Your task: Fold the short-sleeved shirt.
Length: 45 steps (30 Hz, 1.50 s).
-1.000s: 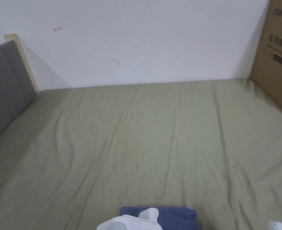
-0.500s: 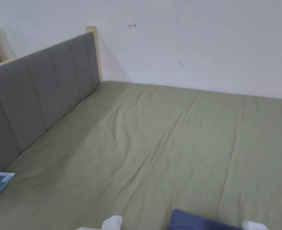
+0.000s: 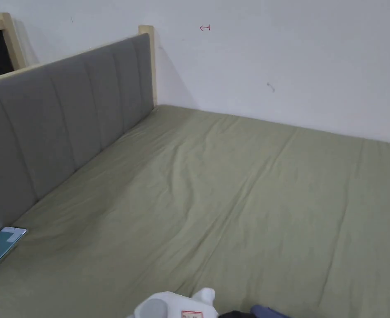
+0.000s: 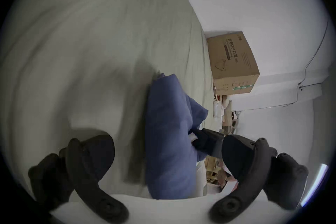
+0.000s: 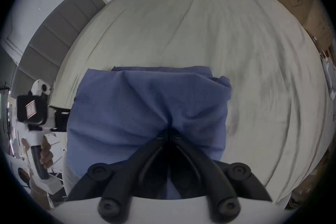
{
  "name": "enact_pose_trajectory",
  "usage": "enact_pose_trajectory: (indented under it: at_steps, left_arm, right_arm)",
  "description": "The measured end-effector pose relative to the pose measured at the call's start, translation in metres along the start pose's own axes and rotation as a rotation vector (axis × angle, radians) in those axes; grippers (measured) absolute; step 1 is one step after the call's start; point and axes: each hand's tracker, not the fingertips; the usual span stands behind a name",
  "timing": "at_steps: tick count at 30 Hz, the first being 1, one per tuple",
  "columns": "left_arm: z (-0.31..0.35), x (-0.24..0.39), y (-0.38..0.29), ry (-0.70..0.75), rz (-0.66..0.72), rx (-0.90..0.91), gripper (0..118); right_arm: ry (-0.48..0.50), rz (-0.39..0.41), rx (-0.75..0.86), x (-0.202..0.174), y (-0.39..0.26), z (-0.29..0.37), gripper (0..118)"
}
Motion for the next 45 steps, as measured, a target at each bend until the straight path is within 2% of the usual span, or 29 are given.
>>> enact_pose_trajectory:
  at_steps: [5,6,7,8,9,11,12,15,20,24,28,32,34,35,36,37,38,39,41,43,44,45]
  left_arm:
    - [-0.034,0.000,0.008,-0.209,0.041,-0.117,115]
    - [-0.040,0.006,0.003,-0.266,0.059,-0.192,103]
    - [-0.048,0.005,-0.001,-0.230,0.049,-0.214,58]
    - [-0.058,0.007,-0.006,-0.121,0.010,-0.208,28]
    - [-0.066,0.005,-0.009,-0.008,-0.022,-0.208,28]
    - [-0.058,-0.006,-0.006,-0.184,0.089,-0.190,28]
    - [-0.050,-0.006,-0.005,-0.185,0.110,-0.190,28]
    - [-0.033,-0.015,0.014,-0.072,-0.050,-0.206,28]
    - [0.046,-0.016,0.049,0.096,-0.170,-0.153,28]
    - [0.139,-0.039,0.092,0.351,-0.186,-0.076,28]
    - [0.227,-0.059,0.128,0.755,-0.229,-0.043,28]
    - [0.265,-0.074,0.151,1.203,-0.343,-0.090,28]
    - [0.266,-0.068,0.147,1.300,-0.378,-0.094,28]
    - [0.266,-0.072,0.149,1.317,-0.367,-0.068,35]
    - [0.263,-0.073,0.150,1.363,-0.347,-0.046,52]
    - [0.260,-0.075,0.151,1.412,-0.348,-0.043,77]
    - [0.257,-0.072,0.149,1.465,-0.364,-0.032,89]
    - [0.257,-0.067,0.145,1.481,-0.378,0.004,94]
    - [0.265,-0.056,0.143,1.409,-0.377,0.086,94]
    - [0.273,-0.038,0.135,1.325,-0.281,0.188,94]
    - [0.279,-0.026,0.129,1.252,-0.228,0.235,89]
    - [0.285,-0.022,0.129,1.185,-0.194,0.275,71]
  right_arm:
    - [0.031,-0.055,0.000,0.008,0.000,0.000,1]
    - [0.032,-0.064,0.000,0.008,0.000,0.000,1]
    - [0.029,-0.068,0.001,0.007,0.000,0.000,1]
    - [0.024,-0.071,0.002,0.007,0.001,0.001,1]
    - [-0.003,-0.073,0.003,0.005,0.000,0.002,1]
    - [0.000,-0.076,0.002,0.003,0.001,0.007,1]
    - [0.004,-0.079,0.003,0.001,0.005,0.011,1]
    - [0.020,-0.069,-0.002,-0.004,0.013,0.024,1]
    - [0.002,-0.074,0.085,-0.012,0.025,0.049,1]
    - [-0.023,-0.056,0.103,-0.014,0.029,0.052,1]
    - [-0.068,-0.055,0.079,-0.011,0.024,0.044,2]
    - [-0.087,-0.079,0.047,-0.014,0.021,0.035,2]
    - [-0.088,-0.097,0.044,-0.014,0.019,0.034,2]
    - [-0.080,-0.105,0.042,-0.014,0.019,0.033,1]
    - [-0.070,-0.110,0.034,-0.007,0.020,0.032,2]
    - [-0.065,-0.110,0.028,-0.007,0.020,0.033,2]
    - [-0.067,-0.103,0.027,-0.008,0.020,0.034,1]
    - [-0.070,-0.088,0.033,-0.008,0.019,0.035,1]
    - [-0.069,-0.082,0.036,-0.001,0.020,0.035,2]
    - [-0.062,-0.092,0.035,0.002,0.020,0.036,2]
    - [-0.057,-0.096,0.036,0.006,0.020,0.036,2]
    - [-0.054,-0.098,0.040,0.006,0.019,0.037,2]
